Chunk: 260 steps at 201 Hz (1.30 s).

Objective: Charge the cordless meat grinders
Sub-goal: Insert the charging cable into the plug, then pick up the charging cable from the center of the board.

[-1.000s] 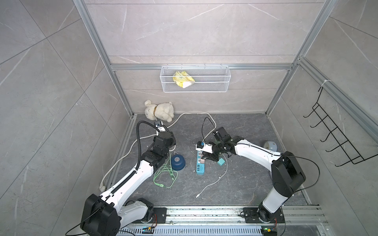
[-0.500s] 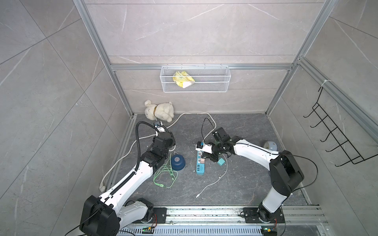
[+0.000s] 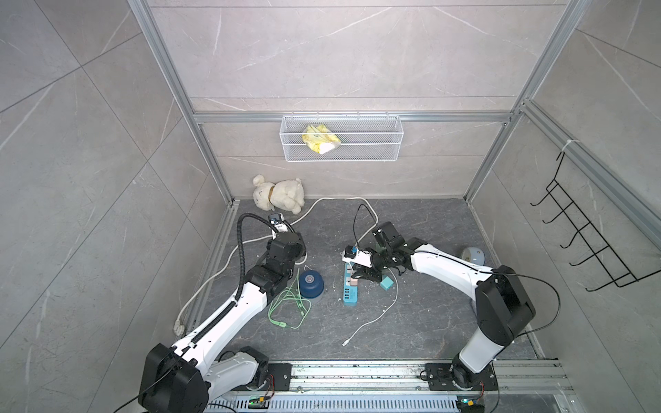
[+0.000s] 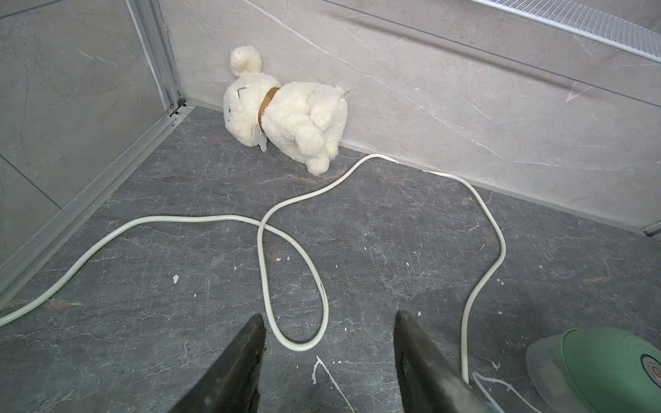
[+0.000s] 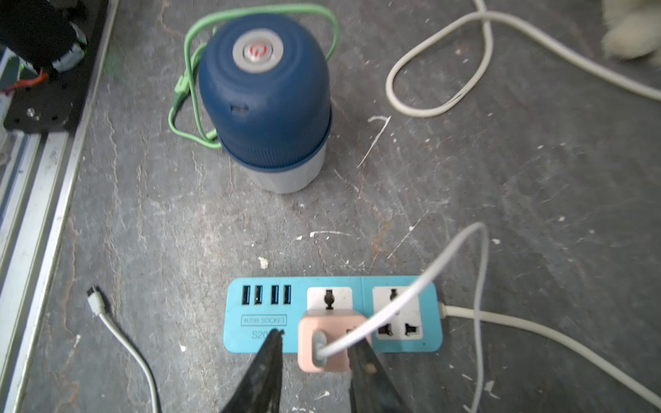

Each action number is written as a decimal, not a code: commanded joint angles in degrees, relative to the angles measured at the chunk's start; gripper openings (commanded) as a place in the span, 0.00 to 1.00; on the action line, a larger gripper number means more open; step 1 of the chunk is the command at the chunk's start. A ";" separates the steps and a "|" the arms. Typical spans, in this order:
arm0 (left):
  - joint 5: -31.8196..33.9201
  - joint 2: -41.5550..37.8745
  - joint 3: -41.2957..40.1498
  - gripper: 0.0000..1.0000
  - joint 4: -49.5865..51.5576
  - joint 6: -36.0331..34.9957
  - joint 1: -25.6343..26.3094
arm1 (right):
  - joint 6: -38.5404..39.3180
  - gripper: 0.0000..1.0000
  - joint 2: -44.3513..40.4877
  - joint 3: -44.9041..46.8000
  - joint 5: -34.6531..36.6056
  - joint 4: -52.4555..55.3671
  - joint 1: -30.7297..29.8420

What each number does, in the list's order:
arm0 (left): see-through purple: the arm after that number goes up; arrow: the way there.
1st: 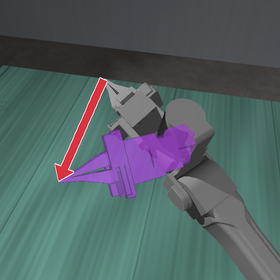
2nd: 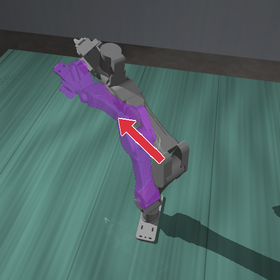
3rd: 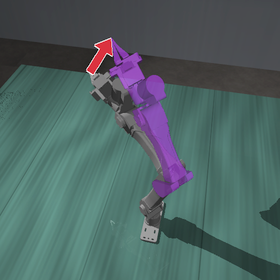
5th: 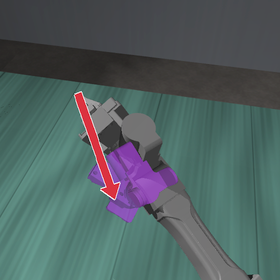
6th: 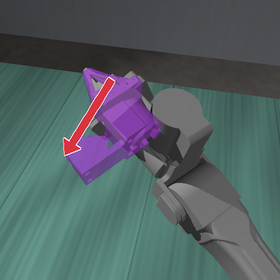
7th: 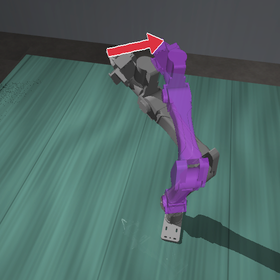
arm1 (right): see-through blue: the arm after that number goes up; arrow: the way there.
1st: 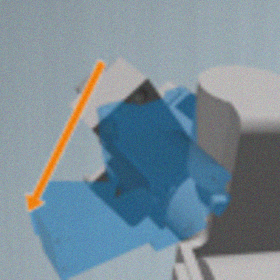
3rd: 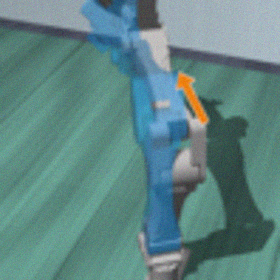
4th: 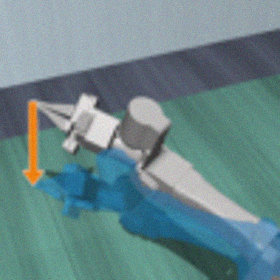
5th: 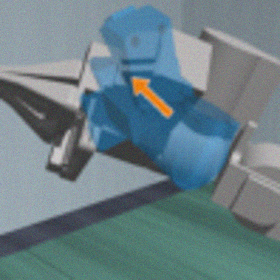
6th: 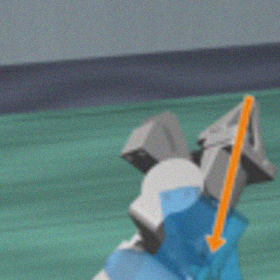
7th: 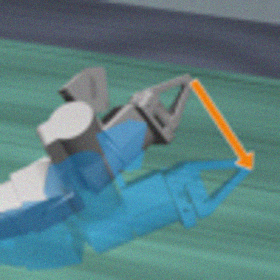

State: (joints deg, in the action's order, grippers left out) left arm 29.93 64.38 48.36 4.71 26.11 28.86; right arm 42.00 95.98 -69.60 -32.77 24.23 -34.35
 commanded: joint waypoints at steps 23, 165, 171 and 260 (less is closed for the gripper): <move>2.31 -4.27 -0.36 0.59 0.62 -0.12 -0.30 | -5.29 0.39 -13.46 3.51 -0.70 -5.14 2.50; 4.39 -19.70 -9.29 0.59 7.94 6.20 -0.39 | 19.09 0.35 -8.90 16.02 17.40 11.54 -29.84; 4.35 -19.89 -9.25 0.59 8.26 6.32 -0.39 | 19.17 0.34 -7.92 15.67 17.73 10.97 -29.98; 5.64 -24.89 -10.48 0.59 11.88 6.83 -0.39 | 19.08 0.30 1.44 12.87 19.83 3.74 -29.99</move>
State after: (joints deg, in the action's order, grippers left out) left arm 33.19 40.82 37.87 15.68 32.21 28.82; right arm 60.73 95.74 -54.68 -13.30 29.45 -64.38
